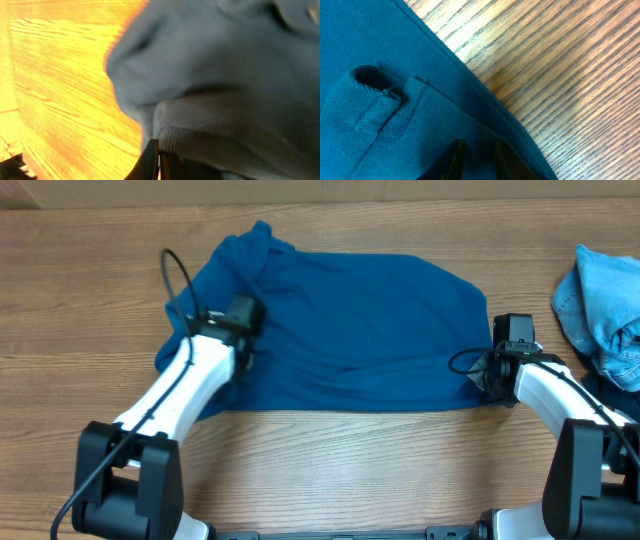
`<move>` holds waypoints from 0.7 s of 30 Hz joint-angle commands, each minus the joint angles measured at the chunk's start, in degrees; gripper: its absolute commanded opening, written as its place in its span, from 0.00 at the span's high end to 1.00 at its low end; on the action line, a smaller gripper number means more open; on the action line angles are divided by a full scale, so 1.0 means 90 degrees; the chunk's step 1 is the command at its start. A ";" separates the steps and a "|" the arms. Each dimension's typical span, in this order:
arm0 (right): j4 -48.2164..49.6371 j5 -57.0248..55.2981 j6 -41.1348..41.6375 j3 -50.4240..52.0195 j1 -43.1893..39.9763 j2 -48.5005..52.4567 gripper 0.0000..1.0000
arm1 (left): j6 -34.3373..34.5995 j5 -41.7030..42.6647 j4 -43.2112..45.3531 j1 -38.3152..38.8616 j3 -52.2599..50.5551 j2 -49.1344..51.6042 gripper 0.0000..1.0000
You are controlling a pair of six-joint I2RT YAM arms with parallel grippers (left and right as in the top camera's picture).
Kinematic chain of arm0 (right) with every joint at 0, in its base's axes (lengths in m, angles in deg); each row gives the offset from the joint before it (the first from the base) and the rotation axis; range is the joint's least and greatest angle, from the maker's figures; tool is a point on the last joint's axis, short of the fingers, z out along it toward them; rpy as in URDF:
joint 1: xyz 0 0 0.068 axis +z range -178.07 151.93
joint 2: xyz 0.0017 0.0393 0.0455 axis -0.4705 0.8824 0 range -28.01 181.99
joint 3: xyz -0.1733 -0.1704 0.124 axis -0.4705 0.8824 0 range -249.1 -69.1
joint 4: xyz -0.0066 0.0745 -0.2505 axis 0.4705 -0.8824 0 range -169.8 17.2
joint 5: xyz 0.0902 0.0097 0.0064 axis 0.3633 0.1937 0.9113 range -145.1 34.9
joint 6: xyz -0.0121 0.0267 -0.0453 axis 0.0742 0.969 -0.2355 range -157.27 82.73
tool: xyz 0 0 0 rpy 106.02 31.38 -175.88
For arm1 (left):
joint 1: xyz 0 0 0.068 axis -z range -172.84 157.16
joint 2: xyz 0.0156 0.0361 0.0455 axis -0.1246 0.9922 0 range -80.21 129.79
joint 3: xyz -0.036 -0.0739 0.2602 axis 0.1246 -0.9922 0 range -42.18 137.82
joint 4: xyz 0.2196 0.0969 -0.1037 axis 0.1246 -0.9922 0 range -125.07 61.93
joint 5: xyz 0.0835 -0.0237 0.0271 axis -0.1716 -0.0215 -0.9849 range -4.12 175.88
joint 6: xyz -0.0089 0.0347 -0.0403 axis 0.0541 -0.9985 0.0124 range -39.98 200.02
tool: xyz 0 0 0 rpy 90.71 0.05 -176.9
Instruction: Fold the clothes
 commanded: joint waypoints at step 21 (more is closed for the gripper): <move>-0.0194 -0.0087 0.0010 0.0194 -0.0068 0.0180 0.74 | -0.1331 0.0287 0.1120 -0.0971 0.0886 0.0092 0.54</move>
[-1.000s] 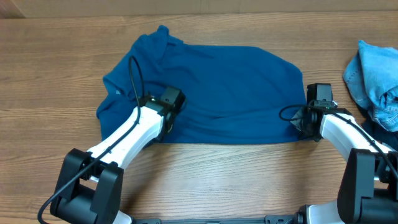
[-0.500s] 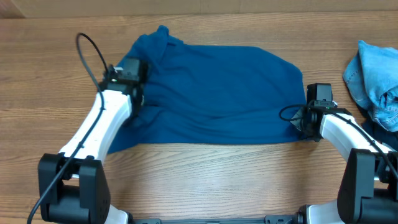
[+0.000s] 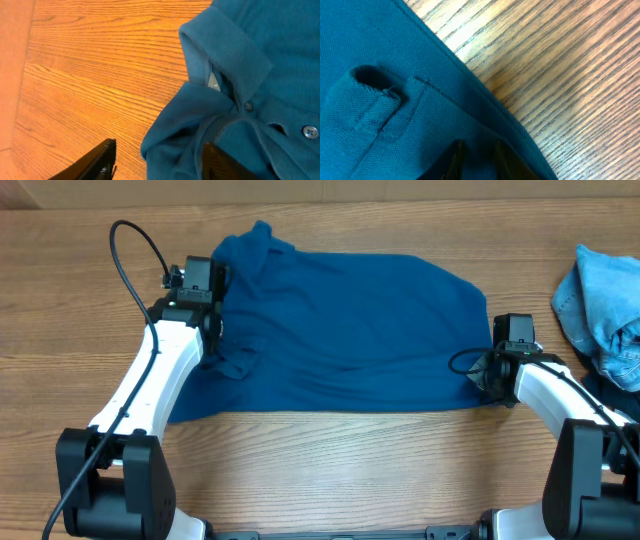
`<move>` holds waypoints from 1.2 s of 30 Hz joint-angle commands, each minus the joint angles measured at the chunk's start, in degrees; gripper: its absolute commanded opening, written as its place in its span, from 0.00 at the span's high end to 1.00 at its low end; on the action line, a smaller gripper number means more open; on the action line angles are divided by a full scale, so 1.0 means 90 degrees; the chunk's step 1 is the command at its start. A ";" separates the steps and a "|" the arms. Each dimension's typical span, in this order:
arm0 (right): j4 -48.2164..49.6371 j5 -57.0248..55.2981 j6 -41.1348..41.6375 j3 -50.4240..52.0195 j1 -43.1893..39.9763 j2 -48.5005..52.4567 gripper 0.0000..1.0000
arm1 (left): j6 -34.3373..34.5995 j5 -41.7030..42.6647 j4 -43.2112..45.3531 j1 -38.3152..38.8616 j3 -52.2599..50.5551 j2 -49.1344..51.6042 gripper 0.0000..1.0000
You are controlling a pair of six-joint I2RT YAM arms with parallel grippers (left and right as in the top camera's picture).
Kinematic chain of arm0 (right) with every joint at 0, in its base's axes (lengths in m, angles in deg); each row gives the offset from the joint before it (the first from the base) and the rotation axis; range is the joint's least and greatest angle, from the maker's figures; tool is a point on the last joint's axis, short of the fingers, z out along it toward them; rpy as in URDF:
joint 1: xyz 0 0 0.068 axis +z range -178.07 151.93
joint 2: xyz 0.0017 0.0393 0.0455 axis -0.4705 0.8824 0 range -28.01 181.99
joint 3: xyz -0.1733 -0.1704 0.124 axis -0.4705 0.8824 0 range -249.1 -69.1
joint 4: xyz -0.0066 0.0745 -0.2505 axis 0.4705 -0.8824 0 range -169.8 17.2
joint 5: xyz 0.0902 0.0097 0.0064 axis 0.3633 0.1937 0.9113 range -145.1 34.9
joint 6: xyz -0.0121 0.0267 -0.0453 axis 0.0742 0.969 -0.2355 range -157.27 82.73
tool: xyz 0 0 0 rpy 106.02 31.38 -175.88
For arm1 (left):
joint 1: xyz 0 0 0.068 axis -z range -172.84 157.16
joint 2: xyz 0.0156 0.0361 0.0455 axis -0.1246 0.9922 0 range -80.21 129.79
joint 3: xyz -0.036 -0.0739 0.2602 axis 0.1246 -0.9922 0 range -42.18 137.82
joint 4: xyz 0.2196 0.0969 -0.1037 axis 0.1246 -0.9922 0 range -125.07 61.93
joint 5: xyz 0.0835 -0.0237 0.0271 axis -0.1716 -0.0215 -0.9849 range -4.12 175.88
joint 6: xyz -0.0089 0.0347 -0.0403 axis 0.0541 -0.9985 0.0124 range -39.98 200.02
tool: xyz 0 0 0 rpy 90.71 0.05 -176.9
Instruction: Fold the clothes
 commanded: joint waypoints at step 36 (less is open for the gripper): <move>-0.0153 -0.0090 0.0012 0.0194 -0.0068 0.0180 0.74 | -0.0767 0.3368 -0.0029 0.0913 -0.1243 0.0476 0.96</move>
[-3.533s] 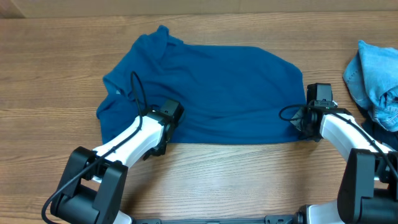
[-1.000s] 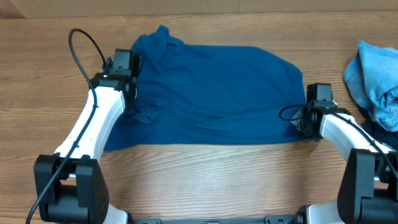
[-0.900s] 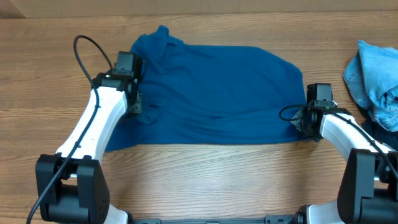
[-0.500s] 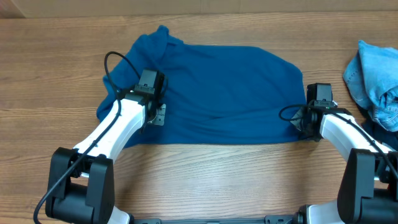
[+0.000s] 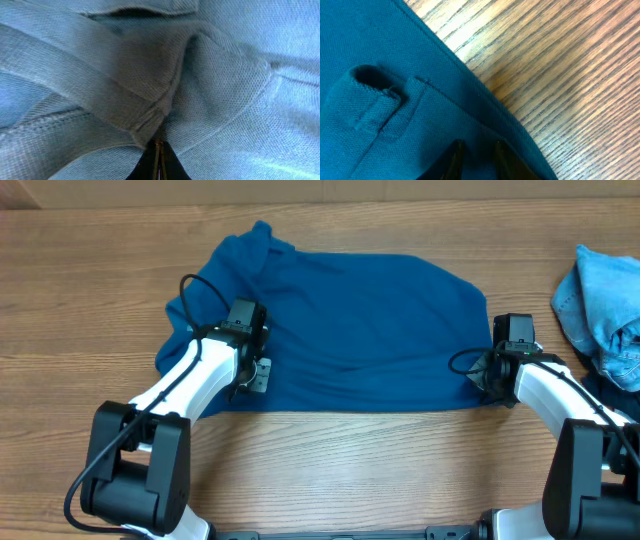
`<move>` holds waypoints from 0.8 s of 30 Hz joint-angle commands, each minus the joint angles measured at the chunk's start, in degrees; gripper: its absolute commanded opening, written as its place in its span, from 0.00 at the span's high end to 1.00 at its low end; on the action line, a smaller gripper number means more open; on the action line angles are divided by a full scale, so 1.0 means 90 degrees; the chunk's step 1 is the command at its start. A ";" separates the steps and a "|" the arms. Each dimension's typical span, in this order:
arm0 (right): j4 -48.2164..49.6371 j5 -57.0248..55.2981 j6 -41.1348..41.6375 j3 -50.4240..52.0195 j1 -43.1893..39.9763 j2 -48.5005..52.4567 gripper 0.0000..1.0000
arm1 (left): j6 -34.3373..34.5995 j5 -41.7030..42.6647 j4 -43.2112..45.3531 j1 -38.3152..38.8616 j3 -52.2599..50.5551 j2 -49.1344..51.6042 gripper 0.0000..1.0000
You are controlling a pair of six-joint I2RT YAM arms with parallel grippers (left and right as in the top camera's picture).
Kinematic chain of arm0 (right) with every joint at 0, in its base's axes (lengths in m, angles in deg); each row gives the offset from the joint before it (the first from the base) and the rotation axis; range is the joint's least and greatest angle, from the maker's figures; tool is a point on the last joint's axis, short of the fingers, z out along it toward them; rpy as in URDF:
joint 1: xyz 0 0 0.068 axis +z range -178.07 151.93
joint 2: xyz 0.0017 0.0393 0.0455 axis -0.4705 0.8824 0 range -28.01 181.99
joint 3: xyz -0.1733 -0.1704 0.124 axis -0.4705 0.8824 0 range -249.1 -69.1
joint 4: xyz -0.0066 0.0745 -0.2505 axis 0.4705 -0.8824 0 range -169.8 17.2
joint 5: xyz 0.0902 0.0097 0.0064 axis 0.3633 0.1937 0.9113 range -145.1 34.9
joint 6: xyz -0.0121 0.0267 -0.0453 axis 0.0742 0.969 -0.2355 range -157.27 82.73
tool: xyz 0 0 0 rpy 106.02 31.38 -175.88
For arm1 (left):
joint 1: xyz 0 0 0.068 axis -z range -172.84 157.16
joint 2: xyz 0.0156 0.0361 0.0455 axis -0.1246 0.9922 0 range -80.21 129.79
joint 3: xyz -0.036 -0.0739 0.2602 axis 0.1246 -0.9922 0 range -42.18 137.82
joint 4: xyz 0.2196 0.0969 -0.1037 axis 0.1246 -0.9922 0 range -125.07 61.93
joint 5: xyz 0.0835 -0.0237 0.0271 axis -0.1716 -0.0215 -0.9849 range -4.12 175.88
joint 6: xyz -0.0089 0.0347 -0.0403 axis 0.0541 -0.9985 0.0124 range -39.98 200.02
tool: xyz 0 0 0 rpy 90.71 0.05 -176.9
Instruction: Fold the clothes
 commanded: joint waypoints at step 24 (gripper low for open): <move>-0.0233 0.0053 0.0010 0.0194 -0.0068 0.0180 0.74 | -0.0474 -0.2322 0.1515 -0.0211 0.2091 0.0330 0.88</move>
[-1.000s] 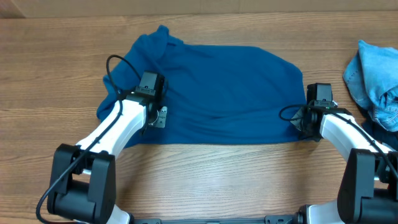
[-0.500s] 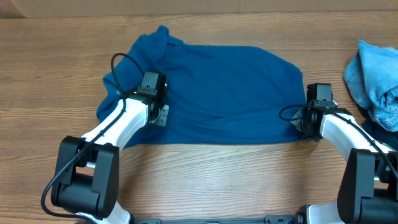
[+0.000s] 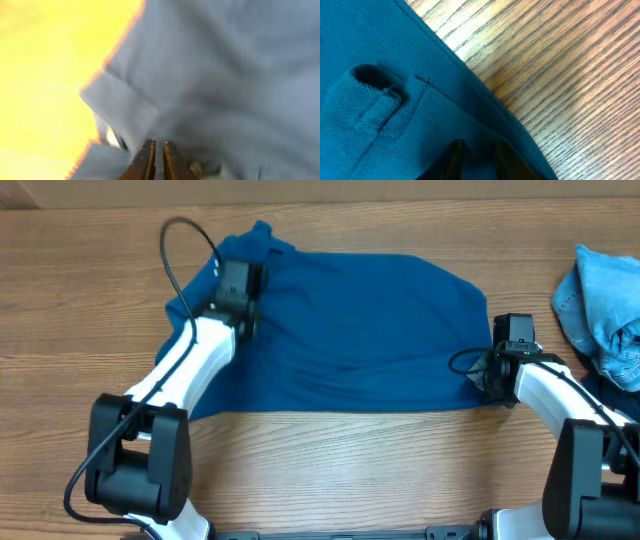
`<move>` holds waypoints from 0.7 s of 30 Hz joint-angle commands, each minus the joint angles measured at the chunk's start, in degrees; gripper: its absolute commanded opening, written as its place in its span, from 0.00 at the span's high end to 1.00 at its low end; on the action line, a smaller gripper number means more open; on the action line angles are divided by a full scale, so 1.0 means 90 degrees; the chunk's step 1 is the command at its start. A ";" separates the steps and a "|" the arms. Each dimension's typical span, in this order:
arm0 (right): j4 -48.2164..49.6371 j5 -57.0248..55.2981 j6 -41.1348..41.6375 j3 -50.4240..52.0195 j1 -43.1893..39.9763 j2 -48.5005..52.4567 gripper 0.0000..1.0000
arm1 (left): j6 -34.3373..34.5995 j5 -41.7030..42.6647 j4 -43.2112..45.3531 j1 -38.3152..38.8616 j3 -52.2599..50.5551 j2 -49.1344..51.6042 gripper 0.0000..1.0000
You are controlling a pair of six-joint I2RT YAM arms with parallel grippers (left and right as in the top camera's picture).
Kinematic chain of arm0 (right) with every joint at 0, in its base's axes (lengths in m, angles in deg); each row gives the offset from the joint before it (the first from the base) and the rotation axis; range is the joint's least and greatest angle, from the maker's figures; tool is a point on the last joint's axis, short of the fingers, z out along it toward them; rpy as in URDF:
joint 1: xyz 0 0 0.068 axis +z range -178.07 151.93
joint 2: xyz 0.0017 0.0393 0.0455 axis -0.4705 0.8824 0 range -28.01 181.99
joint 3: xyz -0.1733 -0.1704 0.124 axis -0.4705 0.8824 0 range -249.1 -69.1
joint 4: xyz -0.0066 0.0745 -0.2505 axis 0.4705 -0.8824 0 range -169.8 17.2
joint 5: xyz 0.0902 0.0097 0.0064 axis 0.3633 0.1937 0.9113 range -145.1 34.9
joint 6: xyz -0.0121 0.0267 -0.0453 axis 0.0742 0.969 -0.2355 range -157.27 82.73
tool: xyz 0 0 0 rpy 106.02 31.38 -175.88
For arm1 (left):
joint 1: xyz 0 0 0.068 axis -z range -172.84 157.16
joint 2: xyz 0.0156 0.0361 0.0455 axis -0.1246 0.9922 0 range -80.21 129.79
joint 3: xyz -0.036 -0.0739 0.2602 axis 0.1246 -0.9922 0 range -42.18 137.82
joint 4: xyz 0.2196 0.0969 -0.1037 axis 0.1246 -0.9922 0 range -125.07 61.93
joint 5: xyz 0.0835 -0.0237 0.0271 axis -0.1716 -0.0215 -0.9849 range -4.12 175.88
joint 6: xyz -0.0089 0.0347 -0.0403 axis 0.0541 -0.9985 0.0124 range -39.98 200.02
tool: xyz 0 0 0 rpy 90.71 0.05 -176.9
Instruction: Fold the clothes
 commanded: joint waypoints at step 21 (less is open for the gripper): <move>-0.0454 0.0039 0.0007 0.0204 -0.0068 0.0180 0.74 | 0.1914 0.1129 -0.2824 -0.0559 -0.0532 0.0032 0.76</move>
